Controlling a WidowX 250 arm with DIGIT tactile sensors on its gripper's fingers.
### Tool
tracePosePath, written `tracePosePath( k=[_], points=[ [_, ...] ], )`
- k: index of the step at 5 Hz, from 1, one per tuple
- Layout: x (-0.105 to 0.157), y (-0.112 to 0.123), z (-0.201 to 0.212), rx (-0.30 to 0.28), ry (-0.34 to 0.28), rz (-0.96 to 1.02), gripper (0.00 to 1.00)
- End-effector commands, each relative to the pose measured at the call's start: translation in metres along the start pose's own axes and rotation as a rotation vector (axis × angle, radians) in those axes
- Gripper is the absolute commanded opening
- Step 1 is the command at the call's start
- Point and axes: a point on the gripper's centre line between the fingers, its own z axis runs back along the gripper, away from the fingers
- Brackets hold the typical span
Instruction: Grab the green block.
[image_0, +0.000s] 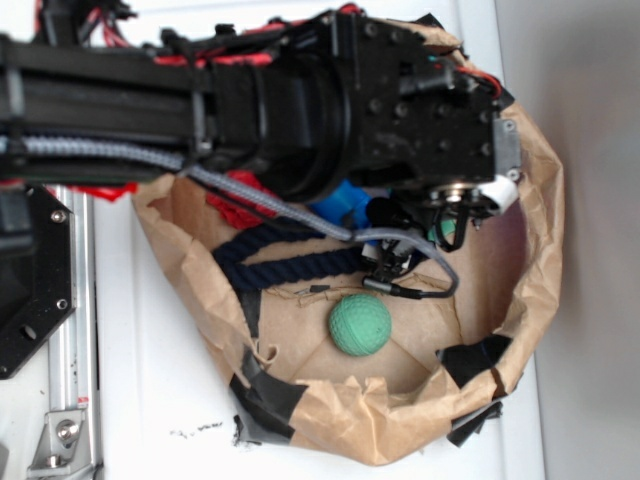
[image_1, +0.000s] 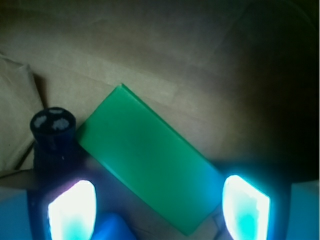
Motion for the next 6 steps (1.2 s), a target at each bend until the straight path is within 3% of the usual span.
tracePosePath(
  k=[1, 2, 3, 4, 5, 6],
  points=[
    [-0.005, -0.004, -0.016, -0.105, -0.137, -0.344, 1.00],
    [0.001, -0.011, -0.027, -0.198, -0.008, -0.421, 0.24],
    [0.001, -0.013, -0.031, -0.171, 0.099, -0.352, 0.00],
    [0.002, -0.013, -0.022, -0.076, 0.212, -0.271, 0.00],
    [-0.005, -0.017, 0.018, -0.004, 0.172, -0.013, 0.00],
    [-0.013, -0.030, 0.070, -0.045, 0.074, 0.231, 0.00]
  ],
)
